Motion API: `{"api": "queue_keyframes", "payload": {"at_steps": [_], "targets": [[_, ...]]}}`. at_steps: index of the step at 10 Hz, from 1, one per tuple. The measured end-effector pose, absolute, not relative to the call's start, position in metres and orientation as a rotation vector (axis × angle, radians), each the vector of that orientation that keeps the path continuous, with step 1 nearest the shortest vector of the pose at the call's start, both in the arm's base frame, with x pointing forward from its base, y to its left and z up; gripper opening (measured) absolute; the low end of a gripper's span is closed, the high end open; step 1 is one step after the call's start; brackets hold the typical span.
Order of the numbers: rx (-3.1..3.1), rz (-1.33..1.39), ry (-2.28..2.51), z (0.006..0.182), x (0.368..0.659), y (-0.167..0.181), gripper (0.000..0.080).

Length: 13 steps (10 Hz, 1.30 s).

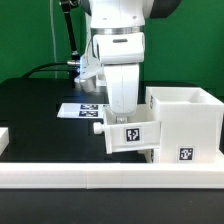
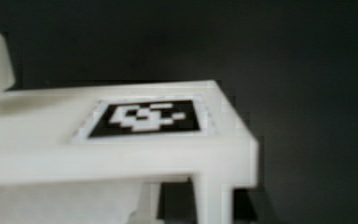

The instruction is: Assemble drawer

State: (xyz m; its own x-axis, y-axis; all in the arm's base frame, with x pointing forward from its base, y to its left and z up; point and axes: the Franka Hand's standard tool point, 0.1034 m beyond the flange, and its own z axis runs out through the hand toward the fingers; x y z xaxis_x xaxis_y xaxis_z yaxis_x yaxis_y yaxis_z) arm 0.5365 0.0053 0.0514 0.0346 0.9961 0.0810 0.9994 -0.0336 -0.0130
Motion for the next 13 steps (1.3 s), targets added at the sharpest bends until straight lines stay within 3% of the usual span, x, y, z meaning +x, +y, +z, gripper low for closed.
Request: {"api": "queue_keyframes", "payload": {"at_steps": [13], "targets": [[-2.234, -0.065, -2.144, 0.054, 0.541, 0.018, 0.0041]]}}
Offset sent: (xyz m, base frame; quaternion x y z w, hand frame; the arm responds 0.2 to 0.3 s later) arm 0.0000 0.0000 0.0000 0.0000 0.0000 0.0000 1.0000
